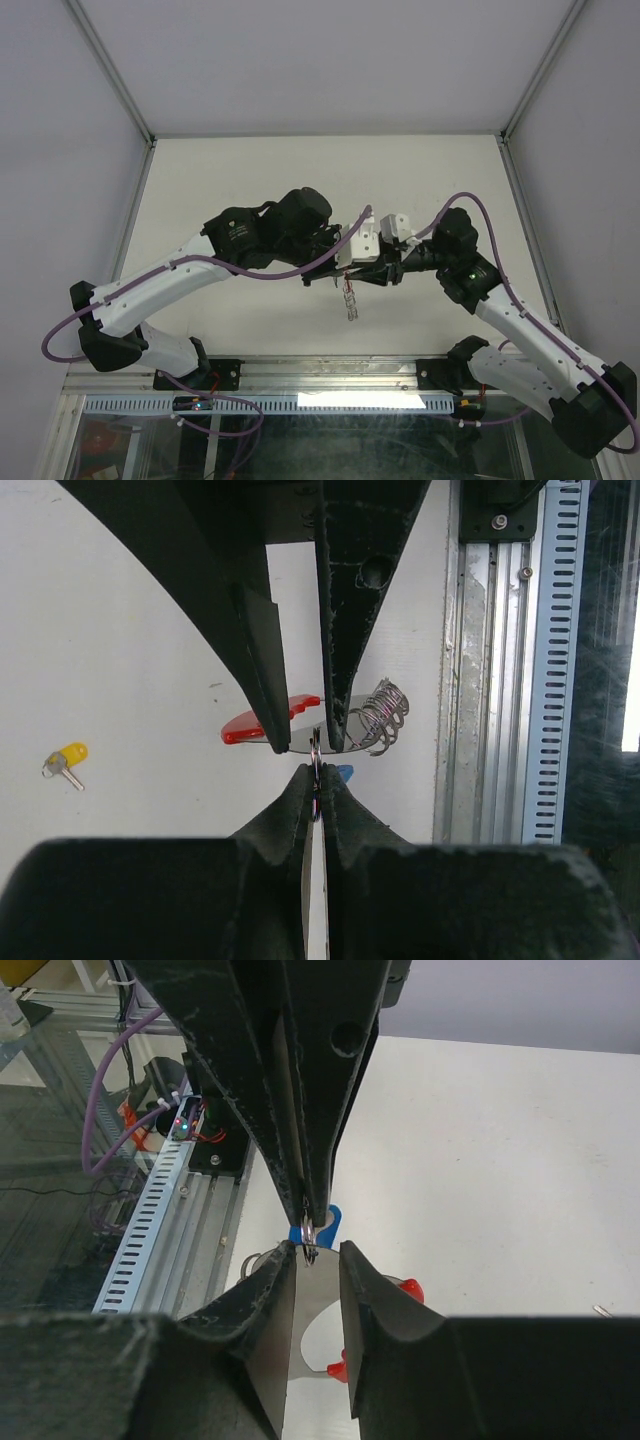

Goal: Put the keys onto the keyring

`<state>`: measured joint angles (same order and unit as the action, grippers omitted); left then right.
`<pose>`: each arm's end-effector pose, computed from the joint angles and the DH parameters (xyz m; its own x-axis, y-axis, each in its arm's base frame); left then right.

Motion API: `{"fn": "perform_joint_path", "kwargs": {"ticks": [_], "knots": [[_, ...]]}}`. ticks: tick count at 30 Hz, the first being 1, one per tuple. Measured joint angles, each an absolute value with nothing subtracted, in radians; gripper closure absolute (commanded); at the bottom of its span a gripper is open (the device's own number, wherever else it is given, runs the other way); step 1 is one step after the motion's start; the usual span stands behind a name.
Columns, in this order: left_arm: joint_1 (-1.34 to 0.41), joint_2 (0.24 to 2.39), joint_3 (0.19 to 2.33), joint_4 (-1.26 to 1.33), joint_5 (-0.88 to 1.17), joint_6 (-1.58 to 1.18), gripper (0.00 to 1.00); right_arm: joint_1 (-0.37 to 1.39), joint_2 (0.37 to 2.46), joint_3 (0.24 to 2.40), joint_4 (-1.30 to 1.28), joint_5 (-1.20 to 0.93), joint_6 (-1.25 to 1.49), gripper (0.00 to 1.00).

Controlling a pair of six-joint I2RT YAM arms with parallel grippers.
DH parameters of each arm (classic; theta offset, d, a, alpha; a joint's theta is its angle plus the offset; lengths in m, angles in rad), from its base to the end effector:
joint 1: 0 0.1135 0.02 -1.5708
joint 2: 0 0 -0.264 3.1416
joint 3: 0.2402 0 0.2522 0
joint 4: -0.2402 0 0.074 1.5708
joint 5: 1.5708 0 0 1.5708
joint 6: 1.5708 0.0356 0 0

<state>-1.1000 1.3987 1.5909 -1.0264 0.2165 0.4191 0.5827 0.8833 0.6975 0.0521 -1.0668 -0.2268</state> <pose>0.1188 -0.2502 0.3987 0.0739 0.7310 -0.6784 0.9916 0.0185 0.1280 0.1454 0.1332 0.3191 0.1142 -0.0548 -0.9919 -0.9900 -0.0889 -0.1091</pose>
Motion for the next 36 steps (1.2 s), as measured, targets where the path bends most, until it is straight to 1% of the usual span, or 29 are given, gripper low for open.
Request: {"fn": "perform_joint_path", "kwargs": {"ticks": [18,25,28,32,33,34,36], "knots": [[-1.106,1.402,1.596,-1.056,0.215,0.432,1.00,0.614,0.896,0.698,0.066,-1.055,-0.222,0.84],[-1.108,1.403,1.597,-1.057,0.215,0.435,1.00,0.621,0.896,0.698,0.066,-1.055,-0.222,0.84],[-1.108,1.403,1.597,-1.057,0.215,0.435,1.00,0.624,0.896,0.698,0.066,-1.055,-0.223,0.89],[-1.107,1.403,1.597,-1.060,0.214,0.435,1.00,0.629,0.896,0.698,0.066,-1.055,-0.223,1.00],[-1.107,1.403,1.597,-1.062,0.214,0.435,1.00,0.630,0.896,0.698,0.066,-1.055,-0.223,1.00],[-1.107,1.403,1.597,-1.063,0.214,0.434,0.97,0.631,0.896,0.698,0.066,-1.055,-0.223,1.00],[-1.107,1.403,1.598,-1.065,0.214,0.434,0.85,0.633,0.896,0.698,0.067,-1.053,-0.223,1.00]]}}
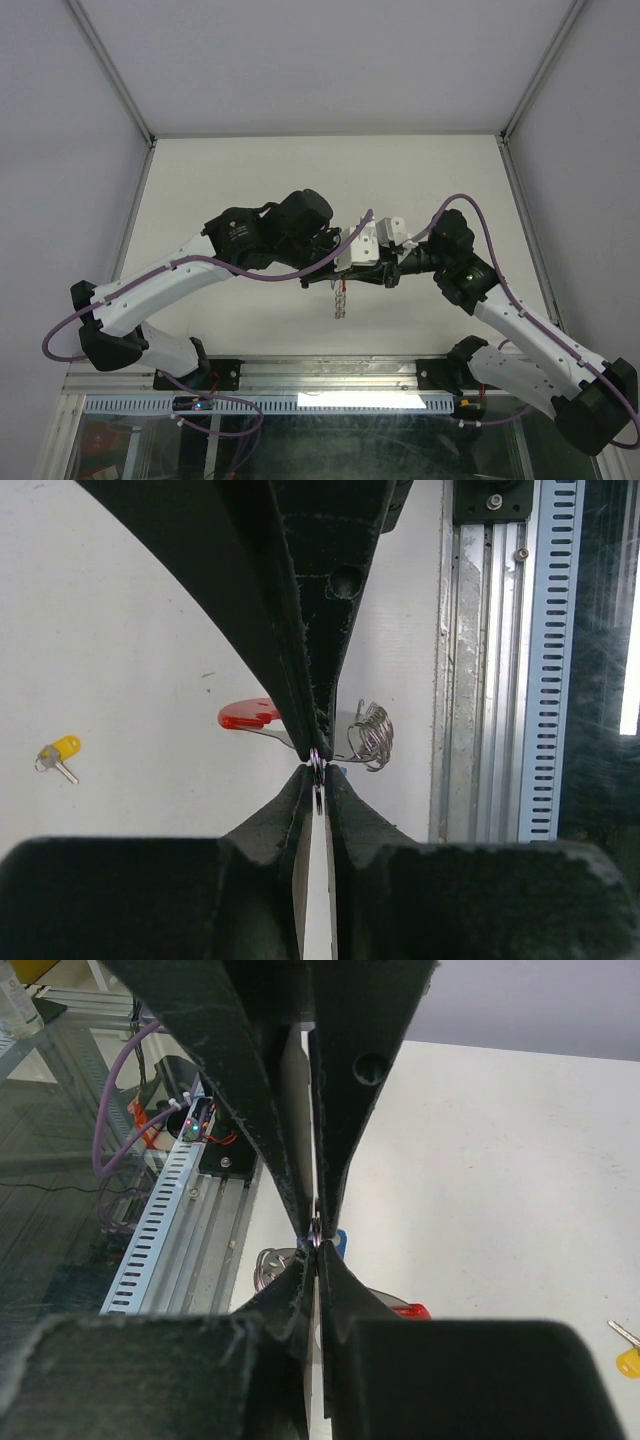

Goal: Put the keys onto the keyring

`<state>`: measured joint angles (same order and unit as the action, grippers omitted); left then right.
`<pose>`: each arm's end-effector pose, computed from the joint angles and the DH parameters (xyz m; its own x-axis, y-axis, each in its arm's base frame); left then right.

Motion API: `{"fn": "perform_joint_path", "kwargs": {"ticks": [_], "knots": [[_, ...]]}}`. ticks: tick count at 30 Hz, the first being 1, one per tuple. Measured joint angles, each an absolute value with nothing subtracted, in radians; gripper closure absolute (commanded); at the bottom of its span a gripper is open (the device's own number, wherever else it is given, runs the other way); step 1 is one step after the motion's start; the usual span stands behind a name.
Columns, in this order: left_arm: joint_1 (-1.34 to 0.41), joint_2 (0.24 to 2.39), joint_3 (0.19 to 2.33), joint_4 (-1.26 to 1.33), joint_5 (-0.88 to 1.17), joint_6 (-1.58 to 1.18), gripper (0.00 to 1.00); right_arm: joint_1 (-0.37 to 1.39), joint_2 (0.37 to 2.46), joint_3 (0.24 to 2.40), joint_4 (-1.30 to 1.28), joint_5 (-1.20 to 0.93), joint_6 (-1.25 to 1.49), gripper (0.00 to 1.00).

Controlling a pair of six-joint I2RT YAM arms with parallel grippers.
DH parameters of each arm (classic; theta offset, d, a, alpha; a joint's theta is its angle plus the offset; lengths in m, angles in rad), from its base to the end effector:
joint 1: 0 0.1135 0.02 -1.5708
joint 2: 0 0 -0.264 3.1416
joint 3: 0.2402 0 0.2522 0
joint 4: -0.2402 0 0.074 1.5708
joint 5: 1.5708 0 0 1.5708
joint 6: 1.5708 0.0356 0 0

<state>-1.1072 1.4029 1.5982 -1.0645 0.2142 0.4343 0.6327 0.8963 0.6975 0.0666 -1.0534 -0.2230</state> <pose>0.1161 -0.2491 0.3971 0.0837 0.7520 -0.6538 0.9922 -0.0024 0.1243 0.1413 0.1420 0.3181 0.1147 -0.0516 -0.9921 -0.9863 -0.1251 -0.1075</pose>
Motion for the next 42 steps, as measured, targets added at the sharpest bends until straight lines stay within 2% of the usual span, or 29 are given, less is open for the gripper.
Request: {"fn": "perform_joint_path", "kwargs": {"ticks": [5,10,17,18,20,23,33,42], "knots": [[-1.107,1.398,1.598,-1.040,0.216,0.429,0.63,0.633,0.888,0.697,0.064,-1.024,-0.227,1.00],[-1.107,1.340,1.589,-0.978,0.217,0.407,0.52,0.634,0.831,0.696,0.055,-0.983,-0.227,1.00],[-1.108,1.121,1.465,-0.785,0.221,0.341,0.41,0.634,0.730,0.696,0.051,-0.949,-0.201,1.00],[-1.108,1.094,1.442,-0.756,0.223,0.327,0.35,0.634,0.720,0.696,0.054,-0.947,-0.195,1.00],[-1.107,1.063,1.405,-0.706,0.238,0.303,0.32,0.634,0.703,0.694,0.067,-0.947,-0.173,1.00],[-1.108,1.054,1.367,-0.646,0.257,0.271,0.35,0.634,0.689,0.690,0.090,-0.947,-0.139,1.00],[-1.108,1.089,1.328,-0.577,0.295,0.246,0.59,0.634,0.686,0.689,0.189,-0.960,-0.042,1.00],[-1.108,1.106,1.328,-0.577,0.300,0.254,0.75,0.634,0.676,0.689,0.215,-0.970,-0.016,1.00]]}}
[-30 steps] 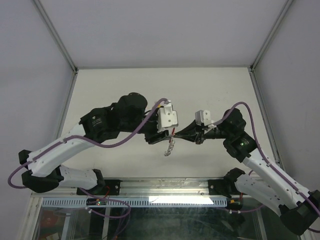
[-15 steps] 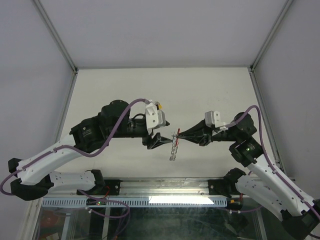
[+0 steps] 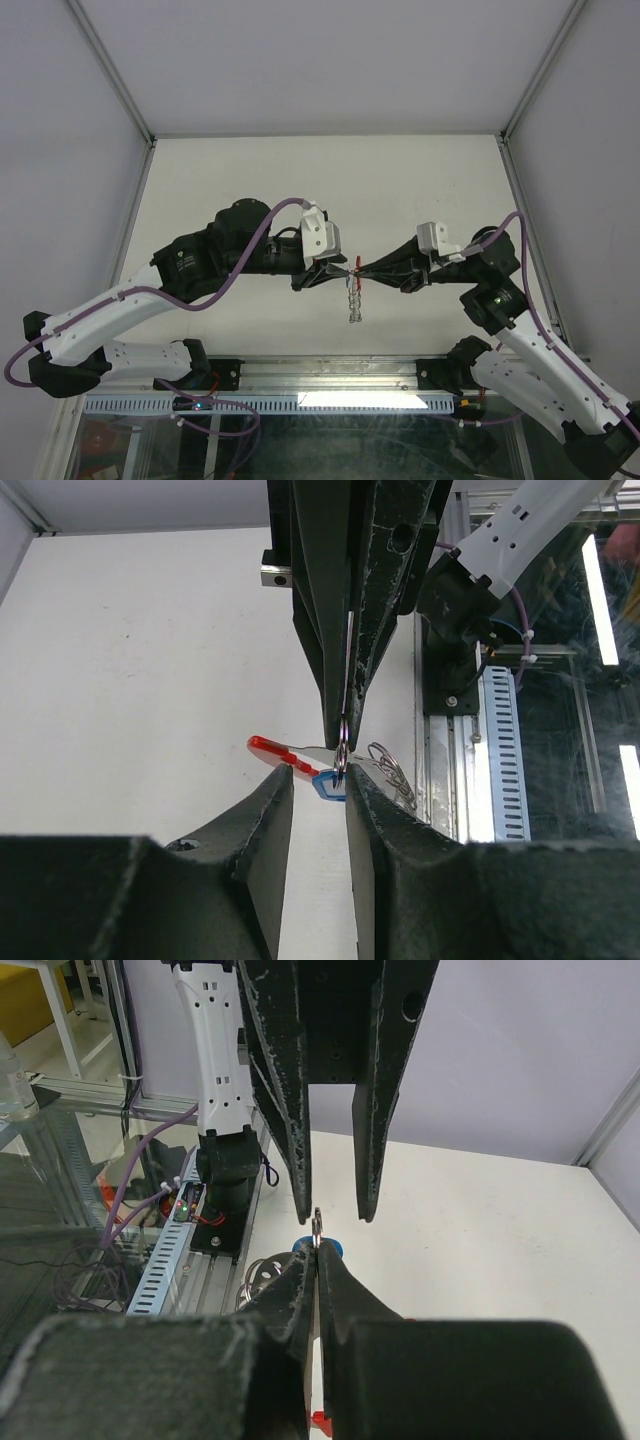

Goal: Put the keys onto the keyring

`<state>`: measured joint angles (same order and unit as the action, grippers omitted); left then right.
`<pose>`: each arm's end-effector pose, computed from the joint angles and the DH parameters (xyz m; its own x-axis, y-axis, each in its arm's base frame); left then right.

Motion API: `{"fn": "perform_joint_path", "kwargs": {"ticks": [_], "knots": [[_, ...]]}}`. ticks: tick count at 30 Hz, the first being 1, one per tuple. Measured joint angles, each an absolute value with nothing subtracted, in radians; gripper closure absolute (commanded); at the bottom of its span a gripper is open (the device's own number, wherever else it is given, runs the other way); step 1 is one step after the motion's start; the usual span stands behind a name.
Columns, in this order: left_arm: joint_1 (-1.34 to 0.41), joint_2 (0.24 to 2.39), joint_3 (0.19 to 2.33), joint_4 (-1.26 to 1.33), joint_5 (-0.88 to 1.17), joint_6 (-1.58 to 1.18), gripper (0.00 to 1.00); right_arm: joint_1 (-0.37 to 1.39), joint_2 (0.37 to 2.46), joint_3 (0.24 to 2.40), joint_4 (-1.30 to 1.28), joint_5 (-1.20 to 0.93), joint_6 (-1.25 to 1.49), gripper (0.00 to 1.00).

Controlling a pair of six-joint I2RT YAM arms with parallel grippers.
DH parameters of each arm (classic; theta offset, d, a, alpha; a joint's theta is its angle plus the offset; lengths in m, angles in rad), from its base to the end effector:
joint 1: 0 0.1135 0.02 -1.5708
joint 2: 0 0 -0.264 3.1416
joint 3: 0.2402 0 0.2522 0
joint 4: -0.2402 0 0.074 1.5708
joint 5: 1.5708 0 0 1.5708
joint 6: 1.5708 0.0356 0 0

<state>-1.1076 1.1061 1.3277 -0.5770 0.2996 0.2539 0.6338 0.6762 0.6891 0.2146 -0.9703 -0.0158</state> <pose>0.0928 -0.2093 0.4243 0.0953 0.3464 -0.9332 0.9861 0.0954 0.1361 0.1034 0.1125 0.3631 0.1972 0.1339 -0.9712 -0.9793 -0.0186 -0.2014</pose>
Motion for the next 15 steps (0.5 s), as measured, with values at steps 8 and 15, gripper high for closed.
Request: {"fn": "perform_joint_path", "kwargs": {"ticks": [8,15], "knots": [[-1.108,1.107,1.328,-0.581,0.300,0.269,0.77,0.634,0.672,0.689,0.221,-0.974,-0.014,1.00],[-1.108,1.116,1.328,-0.587,0.320,0.279,0.91,0.633,0.671,0.689,0.222,-0.974,-0.004,1.00]]}}
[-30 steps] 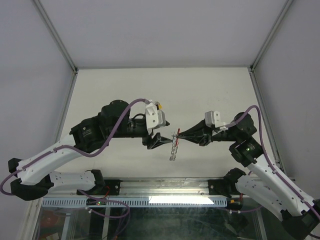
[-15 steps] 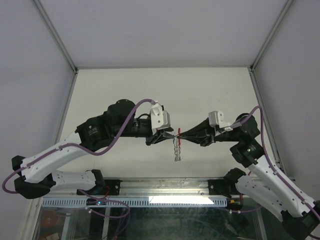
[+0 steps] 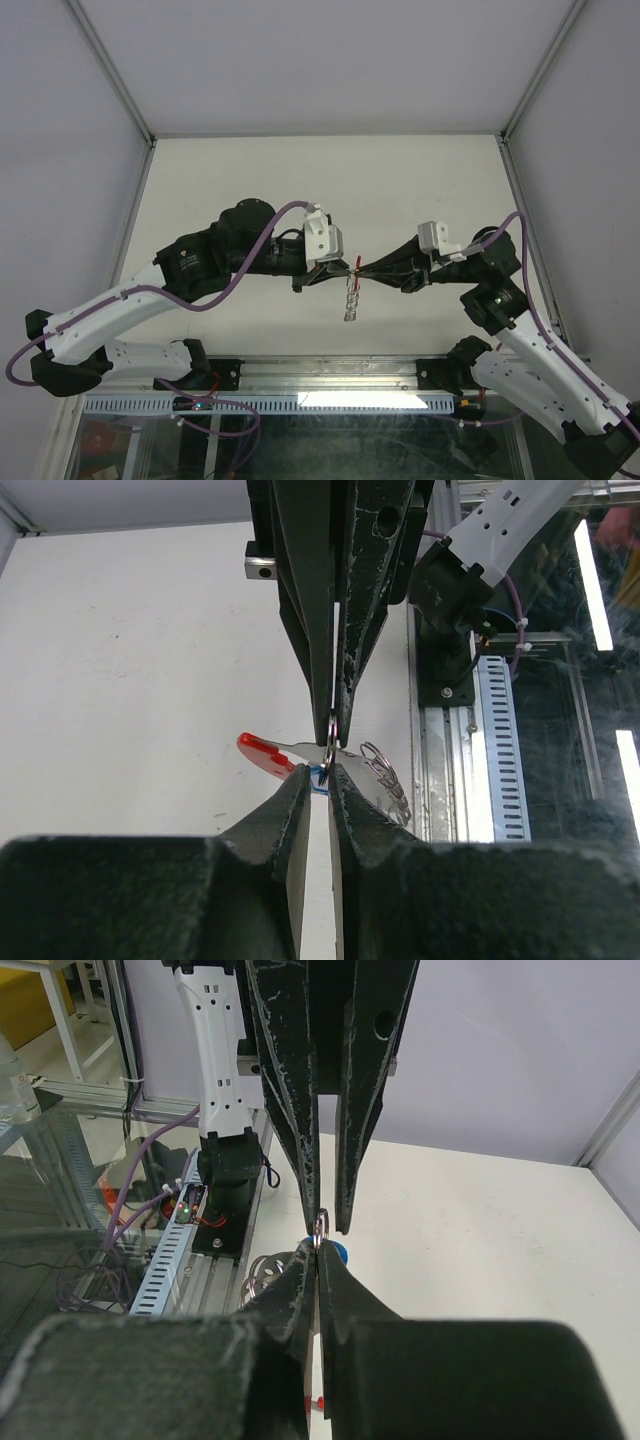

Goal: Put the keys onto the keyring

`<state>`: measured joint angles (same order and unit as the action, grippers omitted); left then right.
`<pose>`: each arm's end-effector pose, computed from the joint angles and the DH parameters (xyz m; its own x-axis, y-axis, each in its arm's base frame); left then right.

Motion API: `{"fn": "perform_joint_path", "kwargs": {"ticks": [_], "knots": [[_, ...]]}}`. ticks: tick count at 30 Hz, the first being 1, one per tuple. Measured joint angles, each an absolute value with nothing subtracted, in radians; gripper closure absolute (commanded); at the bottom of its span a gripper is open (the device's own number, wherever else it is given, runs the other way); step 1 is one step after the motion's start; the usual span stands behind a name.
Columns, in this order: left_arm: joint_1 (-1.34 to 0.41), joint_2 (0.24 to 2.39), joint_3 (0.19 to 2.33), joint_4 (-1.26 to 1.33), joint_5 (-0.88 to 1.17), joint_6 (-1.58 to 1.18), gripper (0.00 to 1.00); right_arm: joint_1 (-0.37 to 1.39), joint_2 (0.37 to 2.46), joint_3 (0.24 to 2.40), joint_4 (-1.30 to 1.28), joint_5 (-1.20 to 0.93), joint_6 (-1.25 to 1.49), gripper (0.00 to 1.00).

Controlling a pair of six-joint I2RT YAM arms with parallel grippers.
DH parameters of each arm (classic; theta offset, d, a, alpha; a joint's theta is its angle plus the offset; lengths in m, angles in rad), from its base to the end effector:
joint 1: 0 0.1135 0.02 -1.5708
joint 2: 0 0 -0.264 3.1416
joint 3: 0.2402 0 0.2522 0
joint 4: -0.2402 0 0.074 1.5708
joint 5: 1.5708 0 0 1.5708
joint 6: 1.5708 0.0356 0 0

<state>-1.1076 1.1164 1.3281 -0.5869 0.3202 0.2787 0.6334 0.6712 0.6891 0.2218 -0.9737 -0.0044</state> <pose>0.0933 -0.2119 0.4213 0.1122 0.3598 -0.9263 0.9872 0.0656 0.1451 0.1022 0.1116 0.3644 0.1957 0.1406 -0.9705 -0.9794 -0.0217 -0.2006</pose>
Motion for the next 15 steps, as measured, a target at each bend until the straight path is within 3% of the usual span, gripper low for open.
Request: {"fn": "perform_joint_path", "kwargs": {"ticks": [5,15], "knots": [[-1.108,1.120,1.329,-0.598,0.325,0.282,1.00,0.633,0.666,0.689,0.221,-0.969,-0.004,1.00],[-1.113,1.121,1.329,-0.600,0.324,0.297,1.00,0.634,0.646,0.682,0.221,-0.948,-0.001,1.00]]}}
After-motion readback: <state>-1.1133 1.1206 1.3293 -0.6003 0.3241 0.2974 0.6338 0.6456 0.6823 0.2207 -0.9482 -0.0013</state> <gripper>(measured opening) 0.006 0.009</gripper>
